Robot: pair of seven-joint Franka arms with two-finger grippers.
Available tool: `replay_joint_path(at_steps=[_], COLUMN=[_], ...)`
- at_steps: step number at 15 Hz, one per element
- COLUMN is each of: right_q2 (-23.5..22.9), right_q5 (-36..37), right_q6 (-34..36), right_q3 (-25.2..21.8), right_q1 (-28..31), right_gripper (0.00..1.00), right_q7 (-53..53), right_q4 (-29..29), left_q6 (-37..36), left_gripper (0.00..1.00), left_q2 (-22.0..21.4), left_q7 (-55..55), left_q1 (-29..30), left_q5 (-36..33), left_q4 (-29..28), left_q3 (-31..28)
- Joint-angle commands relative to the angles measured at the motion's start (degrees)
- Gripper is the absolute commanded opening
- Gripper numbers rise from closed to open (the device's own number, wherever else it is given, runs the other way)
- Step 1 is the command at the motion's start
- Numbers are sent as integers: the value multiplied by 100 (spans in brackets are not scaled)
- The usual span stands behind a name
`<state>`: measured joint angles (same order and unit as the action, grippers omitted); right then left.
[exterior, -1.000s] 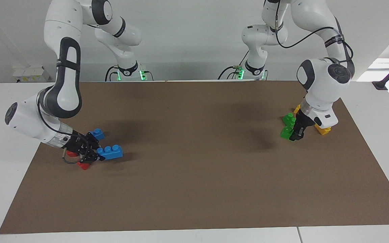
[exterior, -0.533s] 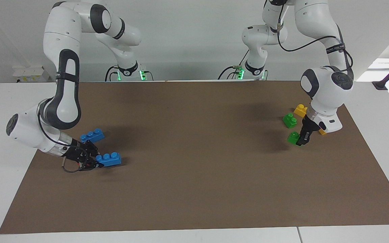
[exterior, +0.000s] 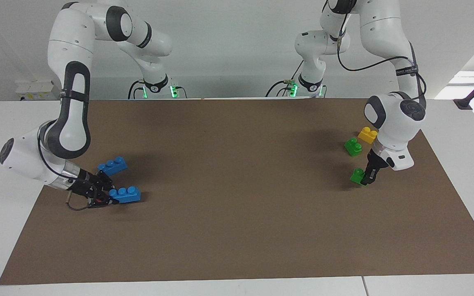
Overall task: Remove green block with left arm and hold with right
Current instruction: 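Lower and release the green block with the left gripper while the right gripper releases blue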
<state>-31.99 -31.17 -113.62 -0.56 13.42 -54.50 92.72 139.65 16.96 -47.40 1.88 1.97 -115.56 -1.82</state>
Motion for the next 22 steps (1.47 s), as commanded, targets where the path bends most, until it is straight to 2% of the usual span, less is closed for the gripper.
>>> replay_joint_path(at_steps=[1, 7, 8, 9, 10, 12, 14, 15, 17, 20, 22], right_q2=[62, 114, 123, 123, 132, 123, 123, 123, 123, 132, 236], right_q5=[155, 137, 137, 137, 137, 146, 155, 172, 172, 207, 216], right_q6=[-46, -221, -222, -222, -230, -274, -292, -309, -301, -222, -178], right_q3=[83, 83, 83, 83, 83, 83, 74, 74, 74, 74, 65], right_q1=[47, -33, -59, -68, -68, -85, -129, -129, -138, -129, -138], right_gripper=[0, 0, 0, 0, 0, 0, 44, 51, 55, 66, 68], right_q7=[80, 72, 72, 72, 72, 72, 72, 106, 133, 116, 89], right_q4=[114, 316, 351, 352, 352, 352, 343, 326, 255, 115, 71], left_q6=[142, 300, 291, 291, 274, 247, 265, 308, 239, 204, -41], left_gripper=[0, 0, 20, 70, 100, 100, 100, 100, 100, 100, 100], left_q2=[88, 141, 141, 141, 141, 133, 132, 132, 132, 97, 36], left_q7=[205, 214, 258, 293, 328, 530, 679, 715, 785, 1144, 1417], left_q1=[84, 93, 93, 93, 93, 102, 145, 146, 163, 155, 102], left_q5=[93, 93, 93, 93, 93, 93, 93, 85, 85, 32, 14], left_q4=[16, -36, -28, -28, -19, -1, 25, 34, 182, 376, 595], left_q3=[41, 41, 41, 41, 41, 41, 32, 32, 32, 32, 15])
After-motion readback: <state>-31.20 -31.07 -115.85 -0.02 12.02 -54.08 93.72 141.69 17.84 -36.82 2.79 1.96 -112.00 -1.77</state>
